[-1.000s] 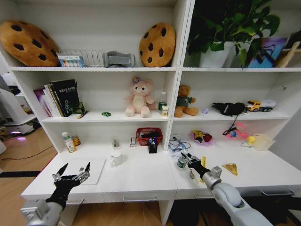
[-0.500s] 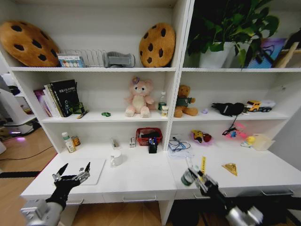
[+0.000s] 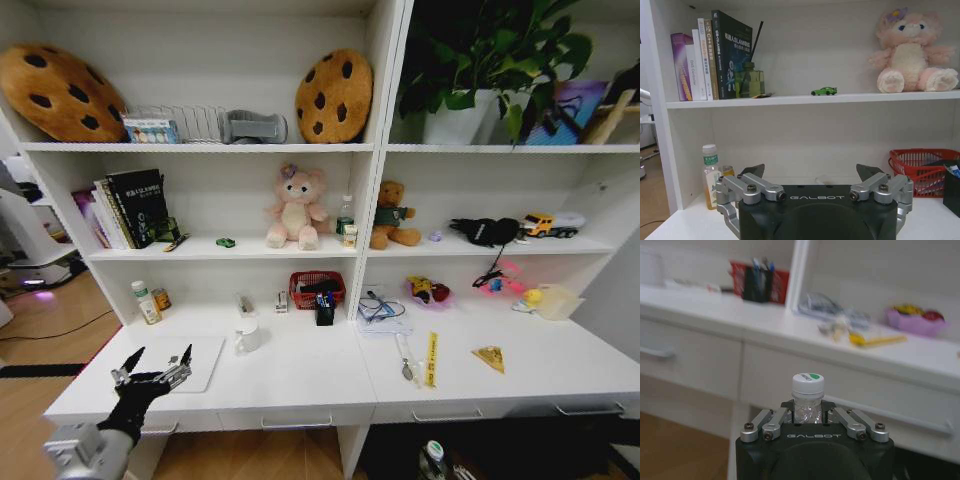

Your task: Organize the objects on the table.

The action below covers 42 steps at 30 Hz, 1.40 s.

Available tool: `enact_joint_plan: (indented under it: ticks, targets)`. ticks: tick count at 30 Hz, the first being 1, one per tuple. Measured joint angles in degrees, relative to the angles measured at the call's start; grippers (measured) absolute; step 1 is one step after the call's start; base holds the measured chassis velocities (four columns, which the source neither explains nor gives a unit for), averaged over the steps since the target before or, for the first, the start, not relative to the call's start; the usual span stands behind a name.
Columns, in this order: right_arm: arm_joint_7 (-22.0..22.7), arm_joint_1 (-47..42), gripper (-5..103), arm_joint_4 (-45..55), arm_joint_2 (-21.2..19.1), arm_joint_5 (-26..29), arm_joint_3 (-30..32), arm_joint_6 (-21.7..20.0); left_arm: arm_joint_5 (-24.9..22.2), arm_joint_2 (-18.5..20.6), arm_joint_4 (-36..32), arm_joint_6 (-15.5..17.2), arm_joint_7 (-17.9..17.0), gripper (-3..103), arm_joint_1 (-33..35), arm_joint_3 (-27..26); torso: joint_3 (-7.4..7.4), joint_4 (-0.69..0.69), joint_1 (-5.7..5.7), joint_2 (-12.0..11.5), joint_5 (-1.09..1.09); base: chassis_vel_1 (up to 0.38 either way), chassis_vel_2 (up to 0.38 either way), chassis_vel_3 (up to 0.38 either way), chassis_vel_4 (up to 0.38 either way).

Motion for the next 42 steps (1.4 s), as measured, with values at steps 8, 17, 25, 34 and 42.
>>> enact_joint_plan:
  ticks: [8,17,25,34,42]
  targets:
    - [3.94,14.0,26,-21.21,-0.27,1.33,-4.25,-5.01,0.0,0.0,0.0,0.0,0.02,100,0.0,0.0,0.01,0.0,0.02,0.0,-0.01,0.0,0.0,0.0,0.0]
    - [6.62,32.15,26,-42.26,1.57,1.3,-9.45,-5.32,0.0,0.0,0.0,0.0,0.0,100,0.0,0.0,0.02,0.0,0.02,-0.01,-0.02,0.0,0.0,0.0,0.0]
    - [3.42,40.72,26,-53.35,2.59,0.5,-12.22,-4.28,0.0,0.0,0.0,0.0,0.0,100,0.0,0.0,0.02,0.0,0.02,-0.01,-0.04,0.0,0.0,0.0,0.0]
    - [0.73,51.81,26,-67.89,7.91,-3.97,-12.92,-5.4,0.0,0.0,0.0,0.0,0.0,100,0.0,0.0,0.01,0.0,0.02,-0.01,-0.02,0.0,0.0,0.0,0.0]
    - [0.77,58.45,26,-74.88,9.23,-5.97,-11.85,-5.7,0.0,0.0,0.0,0.0,0.0,100,0.0,0.0,0.01,0.01,0.02,-0.01,-0.03,0.0,0.0,0.0,0.0]
